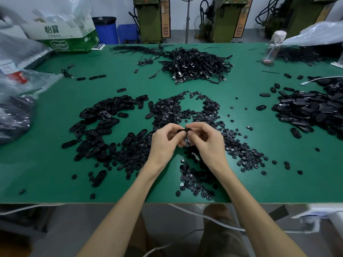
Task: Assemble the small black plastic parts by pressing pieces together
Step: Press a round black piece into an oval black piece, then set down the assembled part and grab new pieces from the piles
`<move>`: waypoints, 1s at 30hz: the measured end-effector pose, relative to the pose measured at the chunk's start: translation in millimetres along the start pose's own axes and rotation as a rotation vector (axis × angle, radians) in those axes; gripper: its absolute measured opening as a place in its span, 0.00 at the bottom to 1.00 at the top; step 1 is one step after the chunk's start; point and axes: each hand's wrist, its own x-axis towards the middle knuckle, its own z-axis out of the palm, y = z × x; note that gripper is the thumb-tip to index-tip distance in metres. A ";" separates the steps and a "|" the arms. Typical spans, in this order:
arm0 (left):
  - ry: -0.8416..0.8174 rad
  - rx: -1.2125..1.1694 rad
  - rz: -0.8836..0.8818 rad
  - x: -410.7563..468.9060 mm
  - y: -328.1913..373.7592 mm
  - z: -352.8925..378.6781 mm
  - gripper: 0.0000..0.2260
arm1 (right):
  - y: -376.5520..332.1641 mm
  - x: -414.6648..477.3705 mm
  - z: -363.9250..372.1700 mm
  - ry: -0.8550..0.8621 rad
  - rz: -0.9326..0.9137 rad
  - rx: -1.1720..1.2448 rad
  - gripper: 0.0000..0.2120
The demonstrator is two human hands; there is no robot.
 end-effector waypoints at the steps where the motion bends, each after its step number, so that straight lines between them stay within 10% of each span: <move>1: 0.008 0.010 0.004 2.0 2.3 -0.8 0.05 | -0.8 1.1 -1.8 0.010 0.028 0.052 0.10; 4: 0.066 -0.082 -0.037 11.2 11.9 -8.3 0.07 | -1.1 4.5 -10.7 0.123 0.163 0.248 0.10; 10: 0.392 -1.095 -0.413 39.4 24.2 -57.3 0.07 | -7.2 21.0 -37.8 0.248 0.459 0.807 0.11; 15: 0.344 0.114 -0.177 31.3 17.1 -67.2 0.09 | 4.0 14.7 -38.3 0.213 0.338 0.329 0.09; 20: -0.020 0.838 -0.241 25.9 15.0 -75.7 0.11 | 7.9 12.1 -32.4 0.343 0.281 0.292 0.08; 30: -0.024 0.923 -0.126 19.9 4.5 -61.2 0.10 | 11.6 16.4 -62.8 0.262 0.269 0.063 0.10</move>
